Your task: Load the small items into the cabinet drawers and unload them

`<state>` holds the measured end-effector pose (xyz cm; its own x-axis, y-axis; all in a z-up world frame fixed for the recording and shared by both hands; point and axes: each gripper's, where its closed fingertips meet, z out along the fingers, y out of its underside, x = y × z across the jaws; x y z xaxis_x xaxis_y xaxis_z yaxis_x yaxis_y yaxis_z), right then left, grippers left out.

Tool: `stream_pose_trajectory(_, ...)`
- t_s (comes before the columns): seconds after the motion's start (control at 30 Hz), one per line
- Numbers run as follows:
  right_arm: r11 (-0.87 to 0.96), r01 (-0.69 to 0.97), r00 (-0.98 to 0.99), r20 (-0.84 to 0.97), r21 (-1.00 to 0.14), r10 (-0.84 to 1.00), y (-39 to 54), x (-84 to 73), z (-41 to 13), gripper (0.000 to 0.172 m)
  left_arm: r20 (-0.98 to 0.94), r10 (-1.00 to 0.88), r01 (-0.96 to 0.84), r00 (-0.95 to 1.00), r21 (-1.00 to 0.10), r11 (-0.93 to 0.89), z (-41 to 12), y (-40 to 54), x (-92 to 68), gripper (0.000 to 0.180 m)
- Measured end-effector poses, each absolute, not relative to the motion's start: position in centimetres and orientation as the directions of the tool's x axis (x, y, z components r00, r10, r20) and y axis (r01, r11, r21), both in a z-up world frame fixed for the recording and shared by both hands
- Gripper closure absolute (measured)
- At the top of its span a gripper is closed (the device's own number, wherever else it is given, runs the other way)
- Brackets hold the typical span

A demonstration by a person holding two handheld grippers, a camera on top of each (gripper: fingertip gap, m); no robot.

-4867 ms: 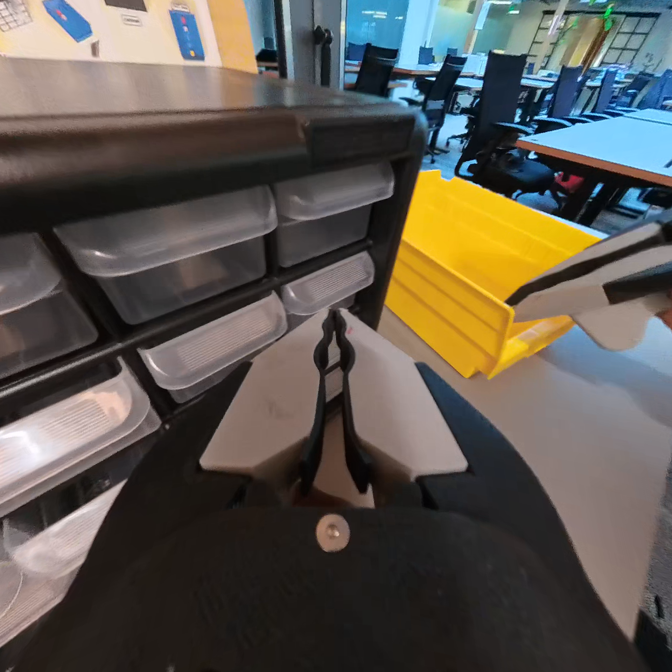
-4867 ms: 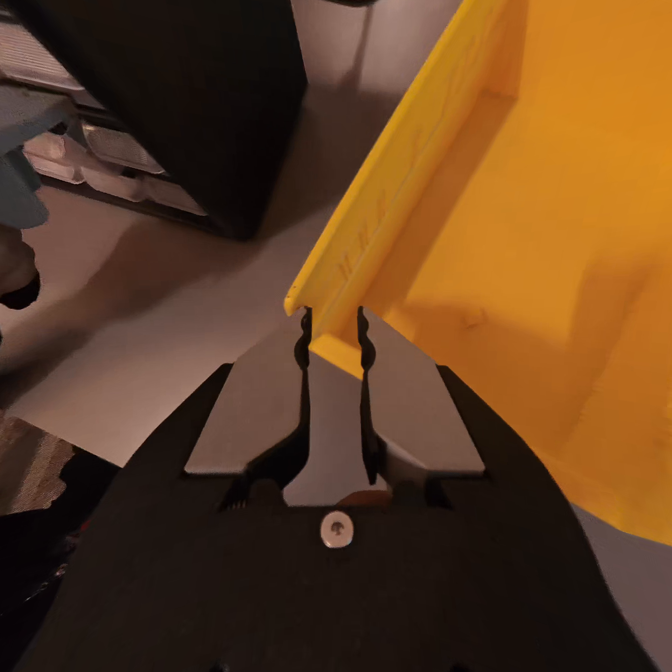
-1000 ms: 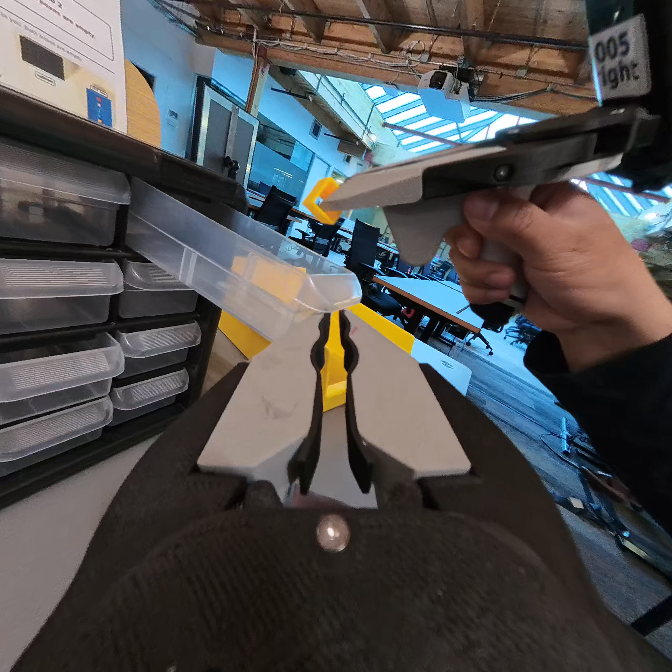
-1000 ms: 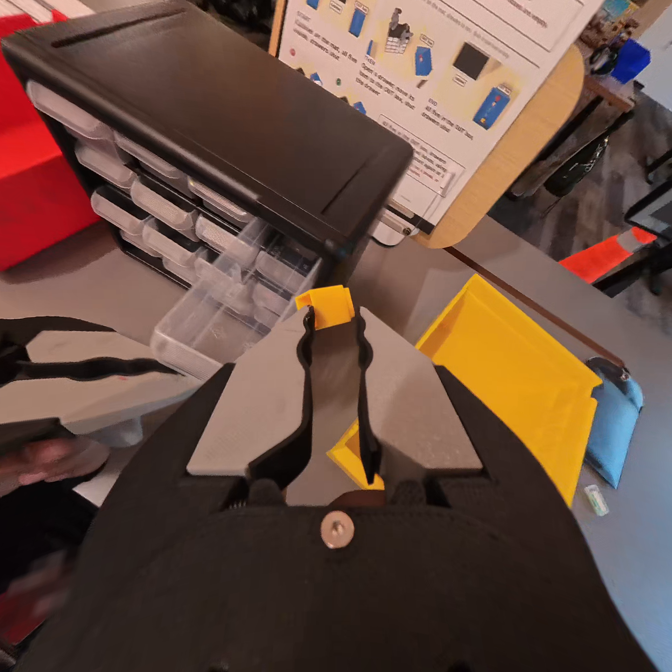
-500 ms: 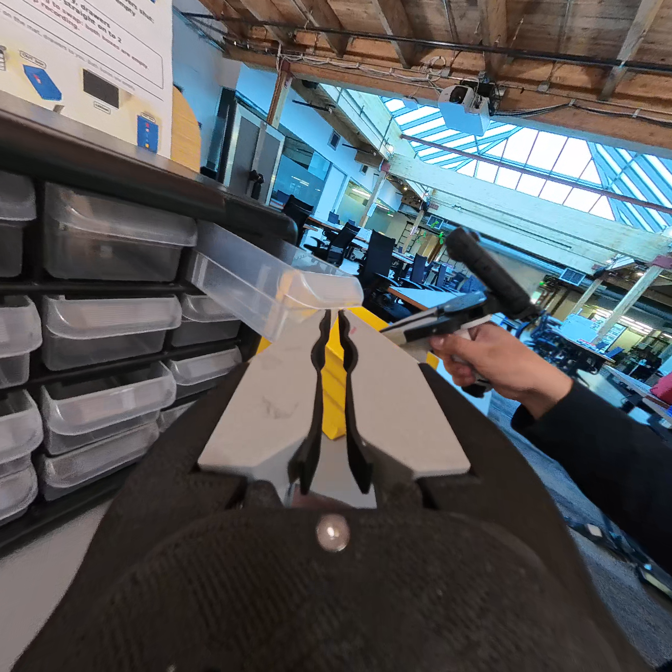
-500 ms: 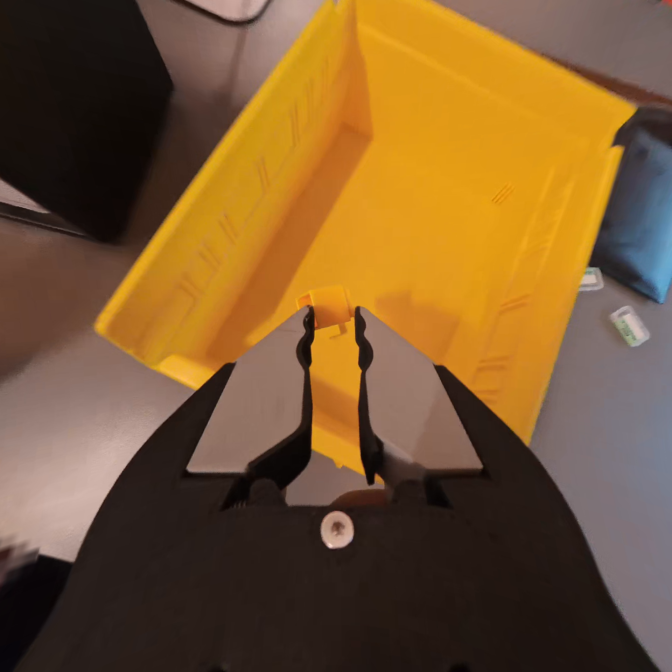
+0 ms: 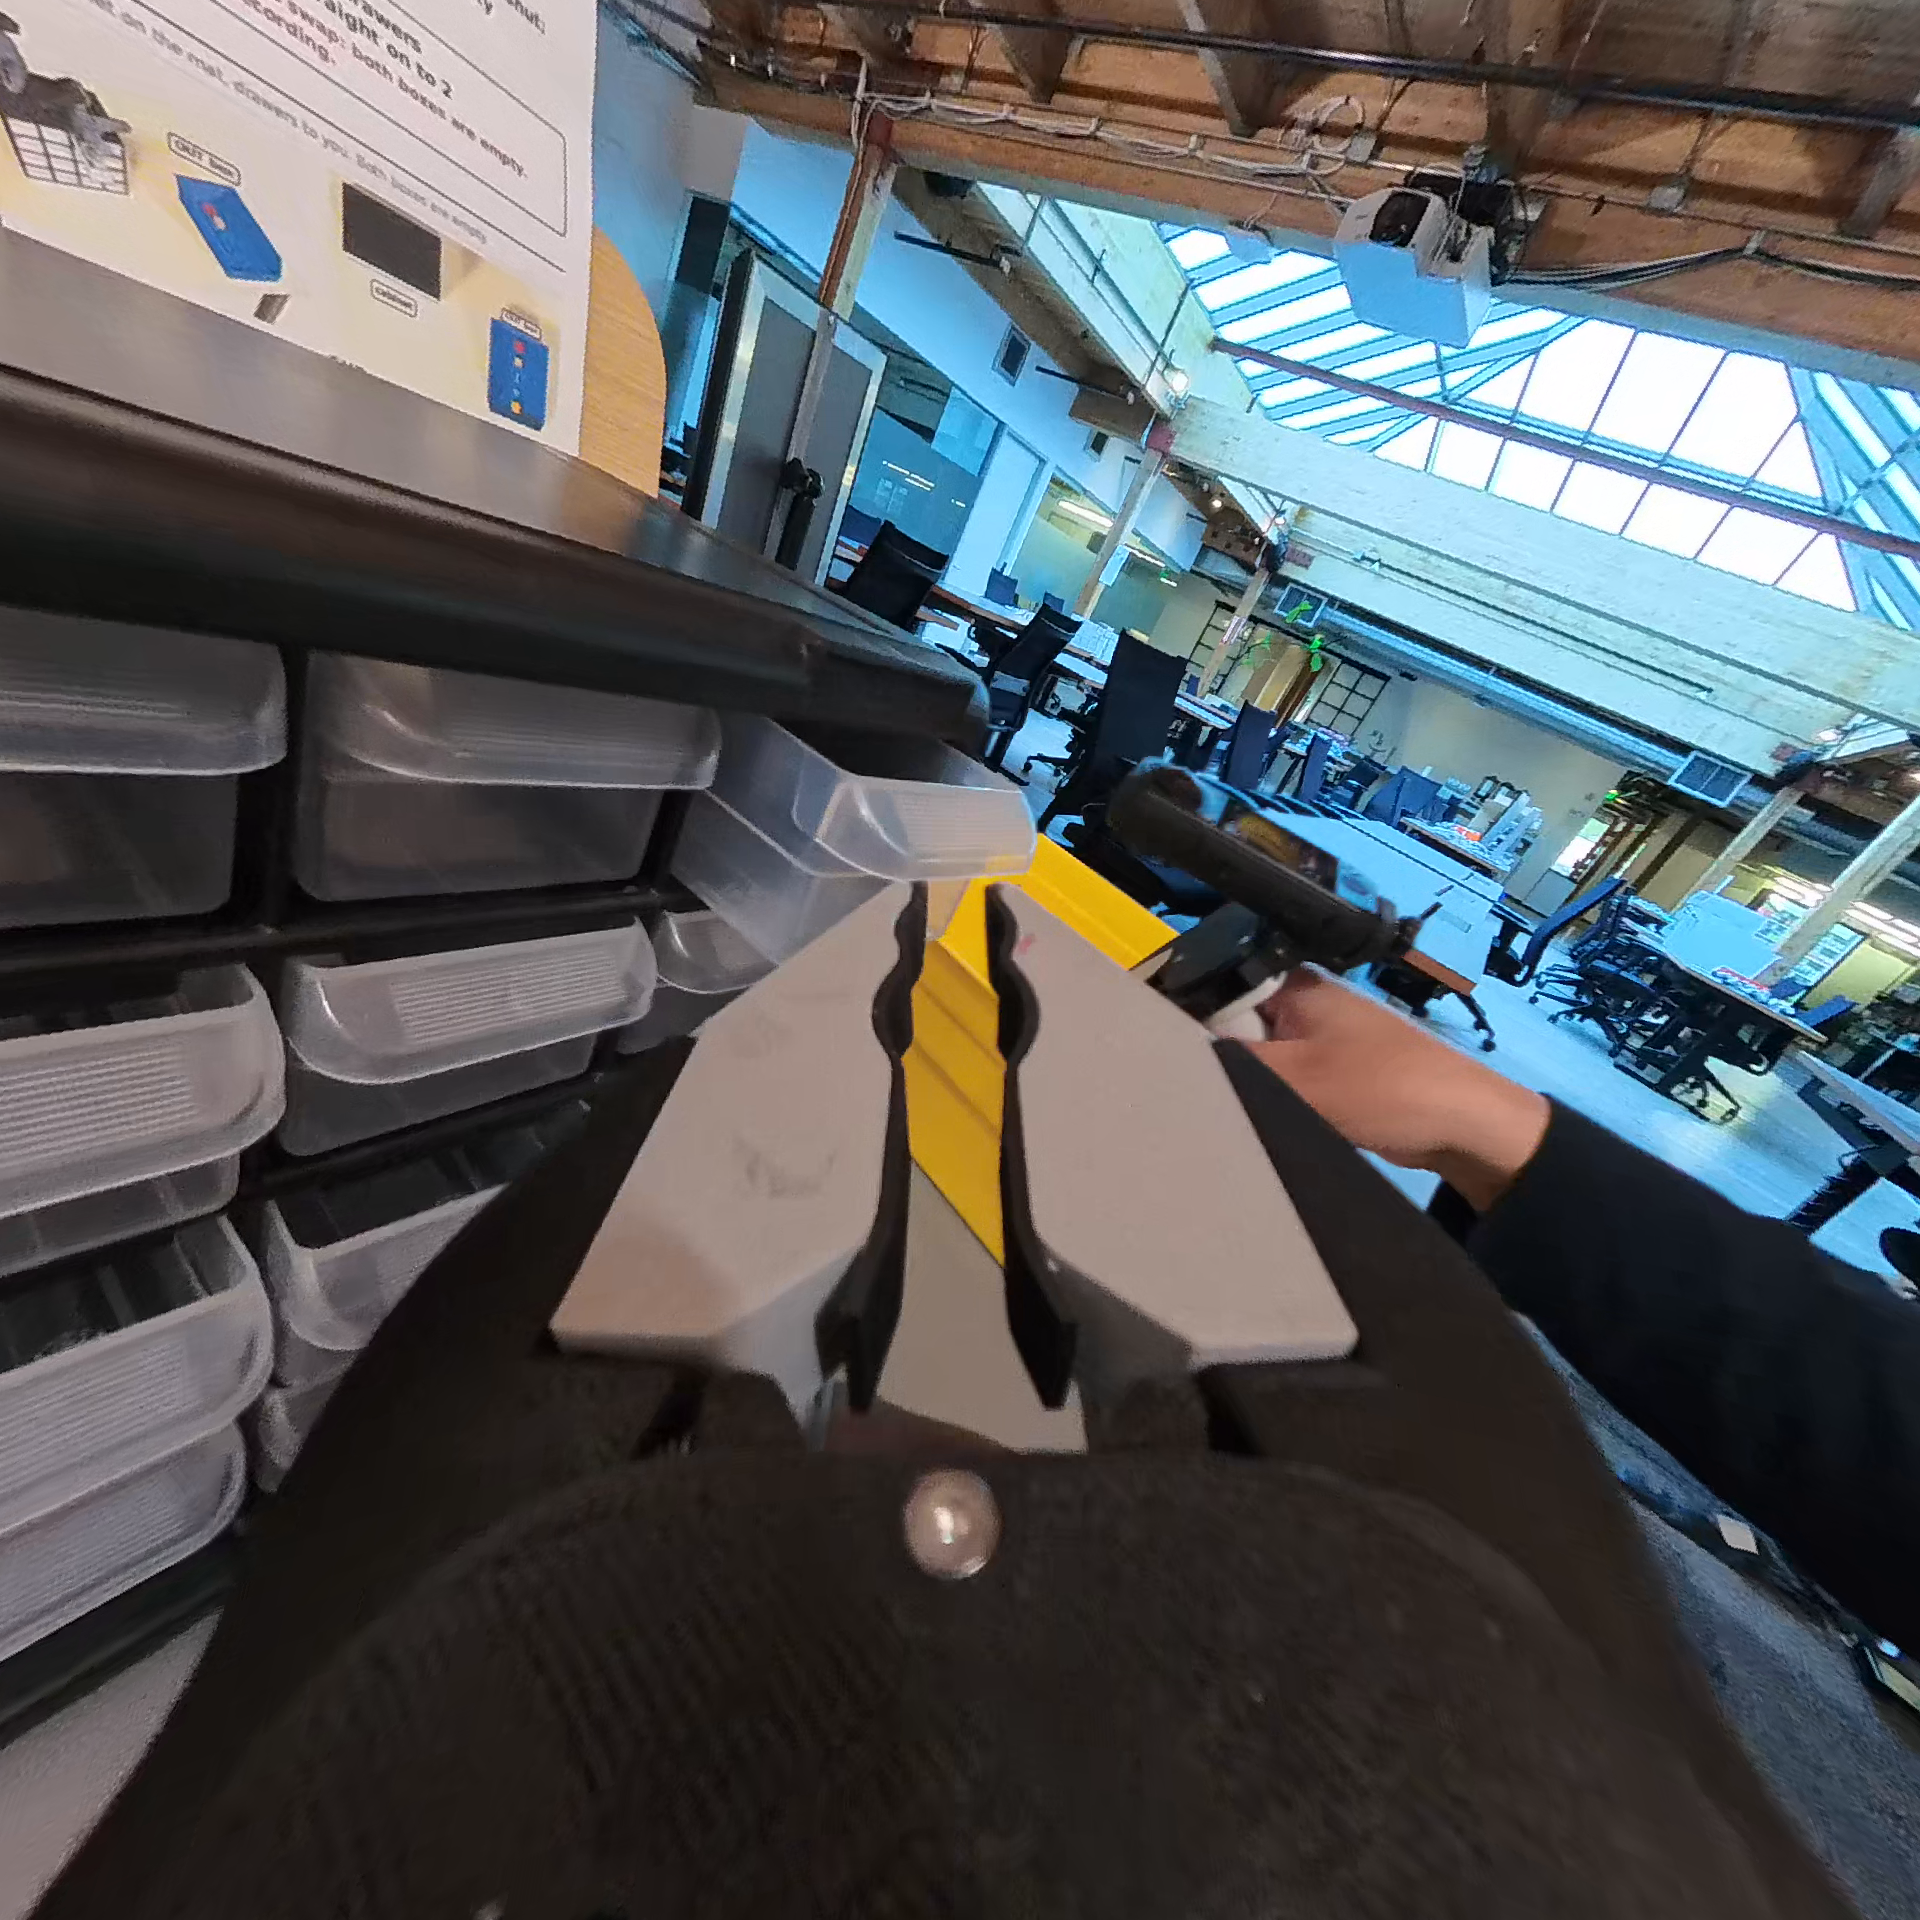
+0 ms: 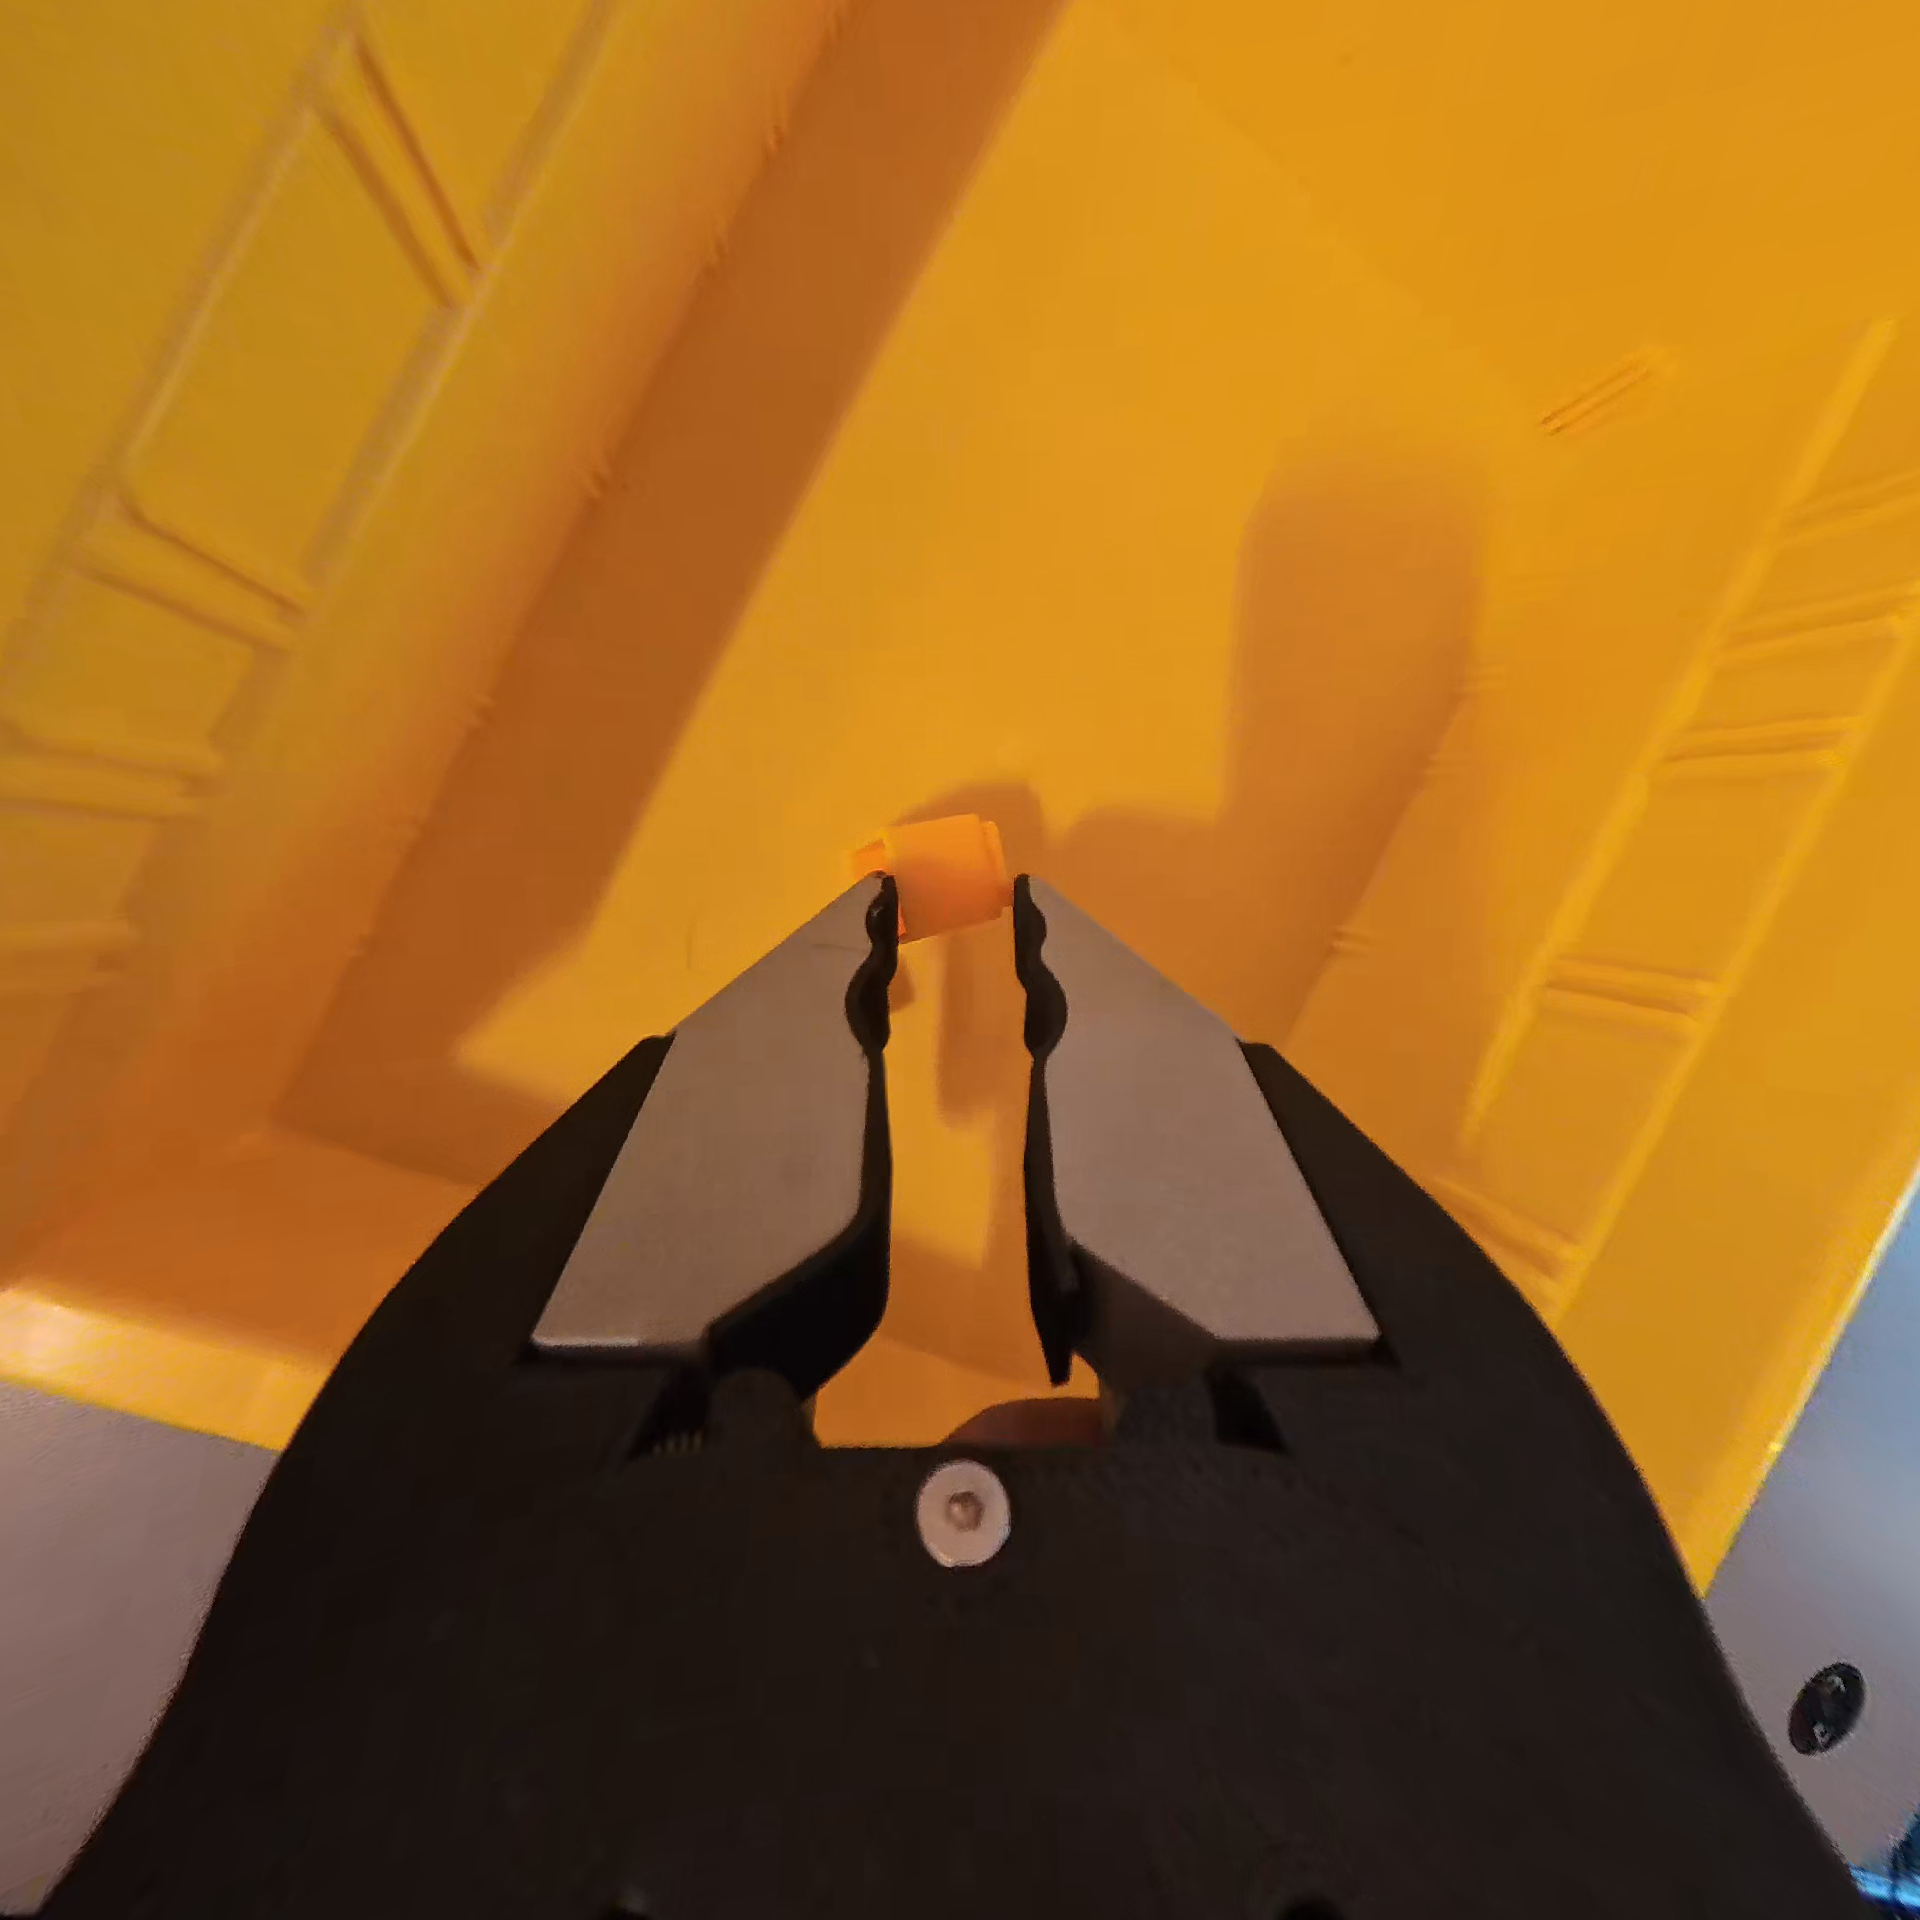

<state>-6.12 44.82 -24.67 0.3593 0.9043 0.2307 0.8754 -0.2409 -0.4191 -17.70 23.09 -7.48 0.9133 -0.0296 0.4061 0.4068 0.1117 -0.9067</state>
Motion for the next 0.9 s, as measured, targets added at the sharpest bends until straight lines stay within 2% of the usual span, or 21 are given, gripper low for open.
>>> stream_pose_trajectory(0.17,-0.238,0.877,0.359,0.241,-0.416,0.901,45.0,-6.1,-25.3,0.151,0.385,-0.046,0.387,0.922,-0.913,0.125,-6.9,22.2,-16.9,0.165)
stream_pose_trajectory(0.23,-0.243,0.878,0.360,0.235,-0.412,0.903,44.8,-5.9,-25.3,0.135,0.372,-0.049,0.375,0.927,-0.917,0.134,-6.6,21.6,-16.6,0.163)
stream_pose_trajectory(0.27,-0.245,0.873,0.367,0.238,-0.422,0.899,44.8,-5.8,-25.0,0.135,0.366,-0.049,0.369,0.929,-0.919,0.140,-6.4,21.3,-16.5,0.162)
stream_pose_trajectory(0.43,-0.246,0.826,0.397,0.214,-0.506,0.892,44.1,-5.1,-22.2,0.135,0.316,-0.038,0.319,0.948,-0.937,0.143,-6.4,19.5,-16.3,0.156)
stream_pose_trajectory(0.6,-0.206,0.754,0.381,0.159,-0.624,0.911,40.9,-4.3,-18.6,0.136,0.292,0.067,0.283,0.954,-0.952,0.120,-7.5,17.9,-18.9,0.159)
stream_pose_trajectory(0.7,-0.172,0.696,0.312,0.078,-0.698,0.947,36.5,-4.8,-16.4,0.140,0.354,0.059,0.342,0.934,-0.927,0.154,-7.1,17.3,-20.1,0.158)
stream_pose_trajectory(0.77,-0.096,0.653,0.196,0.044,-0.752,0.980,32.2,-6.2,-14.2,0.146,0.356,0.087,0.341,0.931,-0.928,0.147,-7.5,17.1,-21.1,0.157)
stream_pose_trajectory(0.87,0.039,0.602,0.037,0.076,-0.797,0.996,26.7,-9.1,-11.4,0.172,0.374,0.114,0.355,0.920,-0.922,0.154,-7.7,16.7,-22.3,0.157)
stream_pose_trajectory(0.9,0.078,0.583,-0.007,0.091,-0.809,0.996,25.3,-10.3,-10.7,0.172,0.385,0.114,0.366,0.916,-0.917,0.158,-7.7,16.6,-22.6,0.157)
